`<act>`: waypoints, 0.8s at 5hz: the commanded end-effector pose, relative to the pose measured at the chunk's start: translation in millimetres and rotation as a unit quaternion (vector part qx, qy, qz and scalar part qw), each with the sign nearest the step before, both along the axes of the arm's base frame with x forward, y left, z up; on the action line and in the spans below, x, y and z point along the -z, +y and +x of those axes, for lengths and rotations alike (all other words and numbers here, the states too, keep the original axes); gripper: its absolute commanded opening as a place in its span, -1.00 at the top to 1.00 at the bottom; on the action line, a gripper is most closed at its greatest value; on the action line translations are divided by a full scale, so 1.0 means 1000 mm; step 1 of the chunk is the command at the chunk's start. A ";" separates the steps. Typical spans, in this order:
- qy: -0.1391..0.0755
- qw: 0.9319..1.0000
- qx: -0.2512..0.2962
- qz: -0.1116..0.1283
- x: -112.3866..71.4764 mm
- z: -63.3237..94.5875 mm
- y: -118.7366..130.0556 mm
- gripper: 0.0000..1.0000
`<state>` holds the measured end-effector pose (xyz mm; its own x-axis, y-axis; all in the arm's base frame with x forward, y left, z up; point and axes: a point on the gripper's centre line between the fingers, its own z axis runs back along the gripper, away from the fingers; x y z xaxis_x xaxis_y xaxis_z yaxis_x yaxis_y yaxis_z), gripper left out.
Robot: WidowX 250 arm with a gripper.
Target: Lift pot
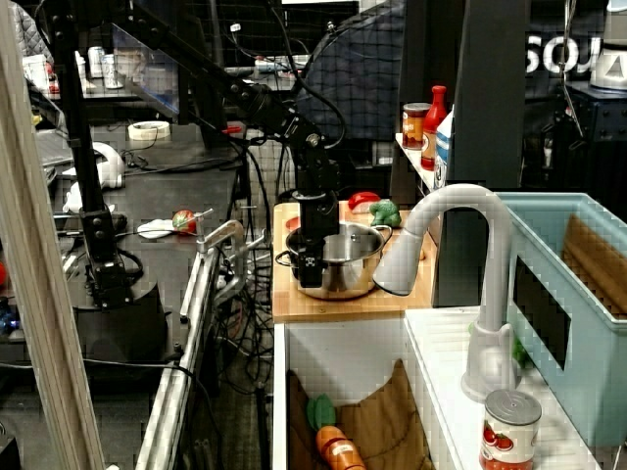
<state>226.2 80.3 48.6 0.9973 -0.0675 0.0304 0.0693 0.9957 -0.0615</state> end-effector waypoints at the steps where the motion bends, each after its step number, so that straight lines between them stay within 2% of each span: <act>1: -0.001 1.000 -0.010 -0.004 -0.004 -0.001 0.004 1.00; 4: -0.007 1.000 -0.019 -0.006 -0.007 0.002 0.009 1.00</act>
<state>220.7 85.0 45.5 0.9993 -0.0359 0.0104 0.0367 0.9952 -0.0902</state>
